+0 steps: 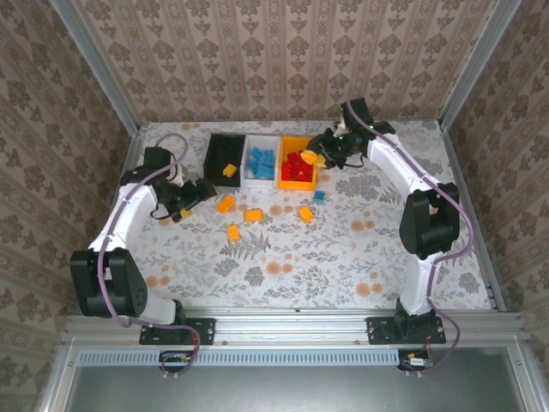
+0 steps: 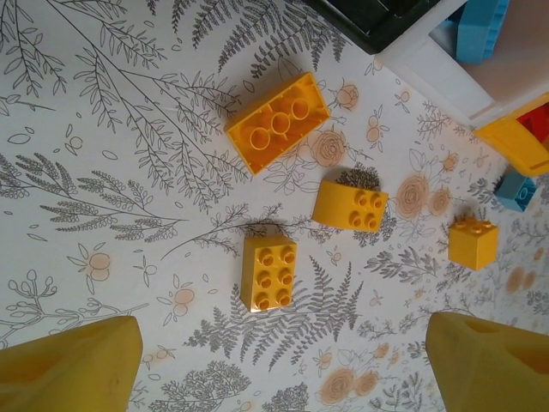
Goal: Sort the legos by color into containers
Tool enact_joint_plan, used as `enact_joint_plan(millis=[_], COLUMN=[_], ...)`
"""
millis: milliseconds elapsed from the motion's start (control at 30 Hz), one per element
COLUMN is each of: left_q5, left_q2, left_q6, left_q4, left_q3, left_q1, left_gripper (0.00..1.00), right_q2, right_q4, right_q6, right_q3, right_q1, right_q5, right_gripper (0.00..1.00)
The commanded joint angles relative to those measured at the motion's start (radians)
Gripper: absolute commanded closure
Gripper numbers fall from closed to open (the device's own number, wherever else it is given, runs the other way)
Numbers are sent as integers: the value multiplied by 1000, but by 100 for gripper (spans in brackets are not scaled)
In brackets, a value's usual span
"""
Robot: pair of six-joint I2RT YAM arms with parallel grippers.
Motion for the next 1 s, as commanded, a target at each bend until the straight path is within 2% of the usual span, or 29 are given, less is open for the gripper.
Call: enact_joint_plan(millis=[0,233,433,633,900,967], left_q5=[50,79,93,91,86,85], left_q2=[-43,-95,-148,-165,-169,-170], left_q6=[-26,-20,-11,12,27,29], left_q4=[14,4,-14,-47,-58,-60], left_q3=[-22,-85,-137,-139,-144,-147], left_q1=[18,33,59,67,67,66], left_gripper=[12,12,12,12,12,12], right_q2=[101,381,619,747,822,826], right_q4=[124,151,137,273,301,303], right_q6=[48,102,158,283,333,335], right_q3=[118,473,784,869,949,949], right_q1=[69,172,221,238,249,250], right_q5=[-106,-138,-131,-83,-50,-47], right_gripper=[63,63,63,63,62,58])
